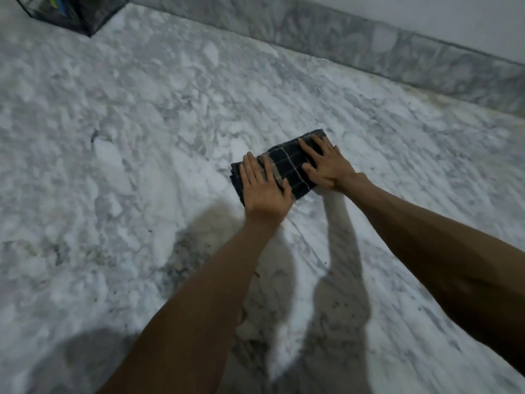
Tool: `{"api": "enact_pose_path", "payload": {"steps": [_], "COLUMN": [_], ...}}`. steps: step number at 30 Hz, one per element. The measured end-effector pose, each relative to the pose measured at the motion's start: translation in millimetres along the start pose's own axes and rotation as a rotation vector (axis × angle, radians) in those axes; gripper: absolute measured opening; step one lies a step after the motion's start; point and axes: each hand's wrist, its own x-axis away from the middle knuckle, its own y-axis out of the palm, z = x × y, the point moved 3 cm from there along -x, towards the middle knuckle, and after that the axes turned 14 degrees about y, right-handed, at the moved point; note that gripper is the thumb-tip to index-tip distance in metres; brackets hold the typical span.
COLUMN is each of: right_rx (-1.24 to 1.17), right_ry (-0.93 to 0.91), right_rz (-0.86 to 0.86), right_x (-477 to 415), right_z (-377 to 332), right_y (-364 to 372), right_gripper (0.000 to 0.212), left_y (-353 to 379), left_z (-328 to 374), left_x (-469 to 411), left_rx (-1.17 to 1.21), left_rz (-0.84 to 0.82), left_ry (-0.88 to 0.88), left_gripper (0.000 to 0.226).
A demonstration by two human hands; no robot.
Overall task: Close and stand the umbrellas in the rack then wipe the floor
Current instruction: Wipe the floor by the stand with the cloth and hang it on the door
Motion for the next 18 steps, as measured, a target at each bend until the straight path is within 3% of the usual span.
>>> {"api": "enact_pose_path", "payload": {"steps": [5, 13, 18], "right_rx": [0.034, 0.166, 0.062], "right_ry": [0.082, 0.106, 0.117], "right_rz": [0.027, 0.027, 0.051], "right_x": [0.2, -0.7, -0.2], "right_z": [-6.3, -5.5, -4.0], "right_y": [1.6, 7.1, 10.5], "right_gripper": [0.057, 0.057, 0.055], "left_y": [2.0, 6.0, 7.2], "left_z": [-6.1, -7.7, -3.1], "left_x": [-14.1, -21.0, -25.3], "left_rx": [0.017, 0.043, 0.041], "left_rz": [-0.042, -0.086, -0.089], "left_ry": [0.128, 0.117, 0.073], "left_gripper": [0.073, 0.076, 0.077]}}
